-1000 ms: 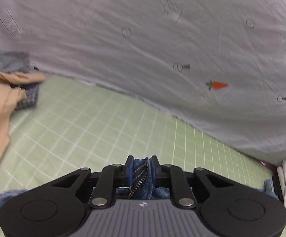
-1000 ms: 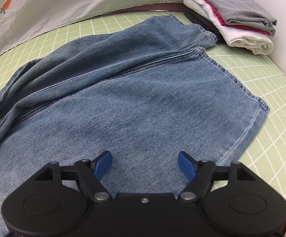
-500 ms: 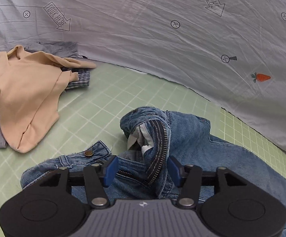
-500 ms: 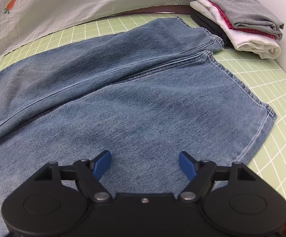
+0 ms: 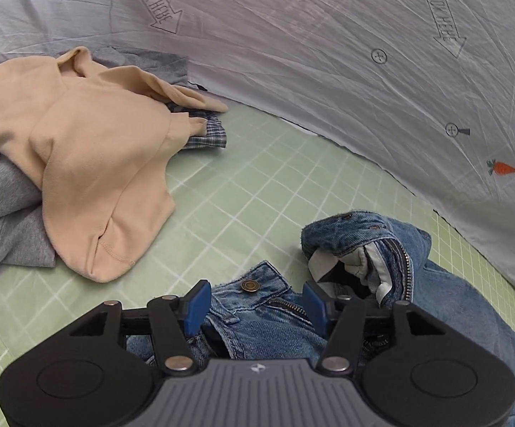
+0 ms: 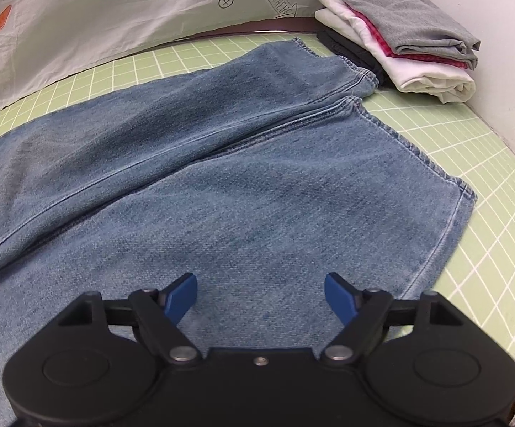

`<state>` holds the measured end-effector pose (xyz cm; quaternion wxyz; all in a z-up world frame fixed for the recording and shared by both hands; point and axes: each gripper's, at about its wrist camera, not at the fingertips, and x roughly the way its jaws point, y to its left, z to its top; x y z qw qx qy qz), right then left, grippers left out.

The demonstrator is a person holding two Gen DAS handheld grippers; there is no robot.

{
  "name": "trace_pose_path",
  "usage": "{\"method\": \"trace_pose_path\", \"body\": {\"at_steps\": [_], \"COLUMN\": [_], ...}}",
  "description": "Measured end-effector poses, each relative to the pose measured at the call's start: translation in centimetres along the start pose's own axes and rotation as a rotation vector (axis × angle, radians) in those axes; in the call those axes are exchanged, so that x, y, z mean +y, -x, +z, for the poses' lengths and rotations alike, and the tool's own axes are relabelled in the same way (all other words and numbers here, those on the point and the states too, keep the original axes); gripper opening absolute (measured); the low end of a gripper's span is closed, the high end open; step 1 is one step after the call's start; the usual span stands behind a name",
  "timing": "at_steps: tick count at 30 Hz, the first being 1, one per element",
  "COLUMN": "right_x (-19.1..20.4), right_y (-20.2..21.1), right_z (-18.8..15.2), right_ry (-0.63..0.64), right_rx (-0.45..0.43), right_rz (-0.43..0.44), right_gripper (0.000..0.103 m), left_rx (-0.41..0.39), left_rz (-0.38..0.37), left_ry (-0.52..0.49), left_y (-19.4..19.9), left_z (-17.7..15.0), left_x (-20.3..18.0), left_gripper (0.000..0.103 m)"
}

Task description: Fold clothes

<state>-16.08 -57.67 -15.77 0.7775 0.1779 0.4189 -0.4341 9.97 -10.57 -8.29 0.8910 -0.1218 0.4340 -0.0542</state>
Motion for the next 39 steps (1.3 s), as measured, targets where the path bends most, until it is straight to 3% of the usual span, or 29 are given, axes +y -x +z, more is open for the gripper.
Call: {"method": "trace_pose_path", "body": {"at_steps": [9,15,19,23,24,25,28,32,35,38,39], "right_x": [4.9,8.2,9.7,10.7,10.9,11.1,11.2,11.2,11.0,10.7,10.7], "right_y": [-0.1,0.1,0.8,0.7,0.7,0.8,0.6,0.4,0.0,-0.3,-0.4], "right_z": [0.7,1.7,1.2,1.0,1.0,1.1,1.2,1.3,1.3,1.3,1.3], "right_ry": [-0.052,-0.011,0.077,0.12,0.131,0.143,0.152,0.158,0.15,0.145,0.144], "right_rx": [-0.027,-0.028,-0.031,-0.011,-0.012,-0.016,-0.02,-0.022,-0.018,-0.015,-0.015], "right_rz": [-0.058,-0.099,-0.108,-0.106,-0.104,-0.101,-0.097,-0.092,-0.083,-0.074,-0.072], "right_gripper": [0.08,0.08,0.08,0.08,0.08,0.08,0.08,0.079,0.079,0.079,0.079], "left_rx": [0.134,0.15,0.14,0.136,0.121,0.106,0.066,-0.072,-0.198,-0.24,-0.202], "left_rz": [-0.142,-0.229,-0.265,-0.254,-0.25,-0.243,-0.191,-0.176,-0.106,-0.023,0.01], "left_ry": [-0.241,-0.364,-0.391,-0.37,-0.37,-0.368,-0.355,-0.304,-0.317,-0.396,-0.407], "left_y": [-7.5,-11.0,-12.5,-13.9,-13.9,-13.9,-13.0,-9.6,-7.7,-8.6,-9.4], "left_z": [1.9,3.6,3.9,3.8,3.8,4.0,5.2,8.8,11.6,12.5,12.5], "left_x": [-3.5,-6.1,-7.4,-7.7,-7.7,-7.8,-7.7,-6.8,-6.7,-7.1,-7.0], "left_gripper": [0.062,0.062,0.065,0.064,0.056,0.038,0.009,0.009,0.009,0.011,0.017]}}
